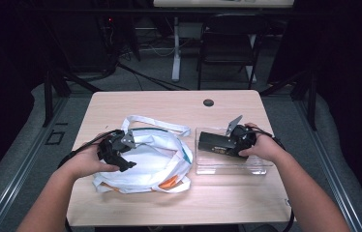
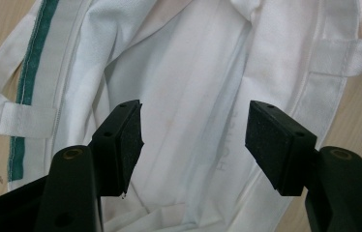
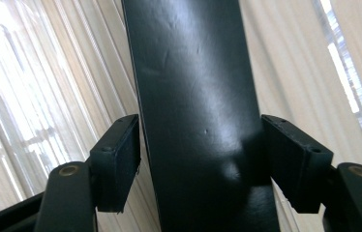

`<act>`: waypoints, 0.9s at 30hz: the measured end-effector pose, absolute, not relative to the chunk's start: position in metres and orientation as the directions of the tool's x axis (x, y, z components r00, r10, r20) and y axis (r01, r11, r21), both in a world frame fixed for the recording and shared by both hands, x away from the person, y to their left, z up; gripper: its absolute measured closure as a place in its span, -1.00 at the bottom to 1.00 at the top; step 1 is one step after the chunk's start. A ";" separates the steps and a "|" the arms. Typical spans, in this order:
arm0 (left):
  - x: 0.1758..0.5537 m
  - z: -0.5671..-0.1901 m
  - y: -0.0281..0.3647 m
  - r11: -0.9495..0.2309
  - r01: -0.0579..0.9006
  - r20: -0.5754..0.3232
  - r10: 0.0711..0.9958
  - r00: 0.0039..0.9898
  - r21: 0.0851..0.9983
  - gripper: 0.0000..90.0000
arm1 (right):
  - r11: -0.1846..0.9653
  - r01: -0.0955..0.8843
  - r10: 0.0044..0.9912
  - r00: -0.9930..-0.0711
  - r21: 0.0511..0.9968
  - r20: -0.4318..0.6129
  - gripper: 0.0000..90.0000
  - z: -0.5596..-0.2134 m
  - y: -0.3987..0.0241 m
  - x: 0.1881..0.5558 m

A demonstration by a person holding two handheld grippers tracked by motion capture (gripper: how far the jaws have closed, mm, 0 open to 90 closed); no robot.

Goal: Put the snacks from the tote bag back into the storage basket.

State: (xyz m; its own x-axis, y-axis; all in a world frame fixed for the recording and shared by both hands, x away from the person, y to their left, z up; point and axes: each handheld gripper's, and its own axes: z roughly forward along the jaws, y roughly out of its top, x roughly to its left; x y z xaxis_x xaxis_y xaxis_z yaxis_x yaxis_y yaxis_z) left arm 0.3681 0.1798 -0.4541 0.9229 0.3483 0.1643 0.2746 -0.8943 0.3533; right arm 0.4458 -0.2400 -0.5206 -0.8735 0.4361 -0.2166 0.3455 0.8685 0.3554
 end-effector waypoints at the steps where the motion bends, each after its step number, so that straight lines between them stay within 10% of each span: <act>1: 0.368 -0.454 0.180 -0.894 0.274 0.165 0.348 0.923 0.353 -0.15 | 0.868 0.342 0.435 -0.873 0.361 -0.220 -0.29 -0.519 -0.240 0.445; 27: 0.375 -0.470 0.163 -0.889 0.266 0.136 0.336 0.932 0.373 -0.14 | 0.695 0.545 0.686 -0.699 0.469 -0.204 -0.01 -0.490 -0.263 0.404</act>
State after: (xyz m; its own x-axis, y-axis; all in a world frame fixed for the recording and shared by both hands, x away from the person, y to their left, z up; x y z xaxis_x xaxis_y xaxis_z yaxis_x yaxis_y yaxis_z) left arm 0.3754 0.1628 -0.4703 0.9319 0.3362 0.1360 0.2662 -0.8888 0.3730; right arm 0.4040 -0.2634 -0.4905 -0.6986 0.6858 -0.2041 0.5453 0.6949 0.4688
